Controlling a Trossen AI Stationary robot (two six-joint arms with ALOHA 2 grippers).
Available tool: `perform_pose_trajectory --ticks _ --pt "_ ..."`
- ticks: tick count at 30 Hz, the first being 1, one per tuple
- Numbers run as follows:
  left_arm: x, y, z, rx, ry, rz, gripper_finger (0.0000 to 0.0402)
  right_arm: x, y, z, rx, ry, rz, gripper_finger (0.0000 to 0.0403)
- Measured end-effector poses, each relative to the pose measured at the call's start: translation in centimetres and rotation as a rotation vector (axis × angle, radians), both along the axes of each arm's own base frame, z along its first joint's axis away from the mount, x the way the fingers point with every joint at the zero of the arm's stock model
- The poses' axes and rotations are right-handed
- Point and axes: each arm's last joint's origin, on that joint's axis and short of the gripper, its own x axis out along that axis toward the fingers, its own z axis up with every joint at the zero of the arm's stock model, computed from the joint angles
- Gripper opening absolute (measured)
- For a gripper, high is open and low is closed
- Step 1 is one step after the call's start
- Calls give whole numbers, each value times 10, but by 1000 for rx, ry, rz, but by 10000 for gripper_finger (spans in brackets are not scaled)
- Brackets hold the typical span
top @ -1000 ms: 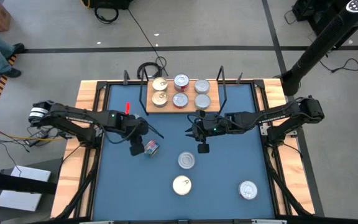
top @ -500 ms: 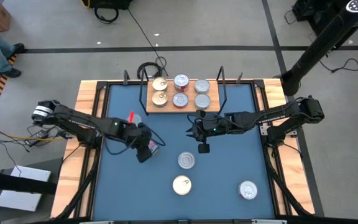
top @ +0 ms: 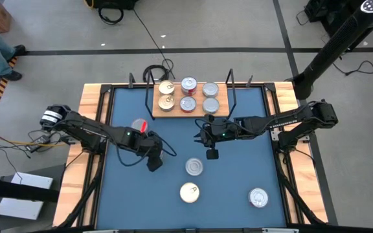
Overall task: Stack canned seafood by type on shelf
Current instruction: Stack the left blue tuna can on the top blue tuna can on the shelf
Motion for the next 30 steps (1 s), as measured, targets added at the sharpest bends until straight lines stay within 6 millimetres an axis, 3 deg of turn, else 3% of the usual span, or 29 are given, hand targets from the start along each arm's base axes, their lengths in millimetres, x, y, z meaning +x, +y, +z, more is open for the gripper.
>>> perform_pose_trajectory --ticks 11,22,30 --pt "-2 1 4 34 34 13 289 0 0 0 1 0 0 85" --pt "-4 4 10 105 68 13 285 0 0 0 1 0 0 85" --pt "-4 3 11 55 39 213 302 0 0 0 1 1 0 86"
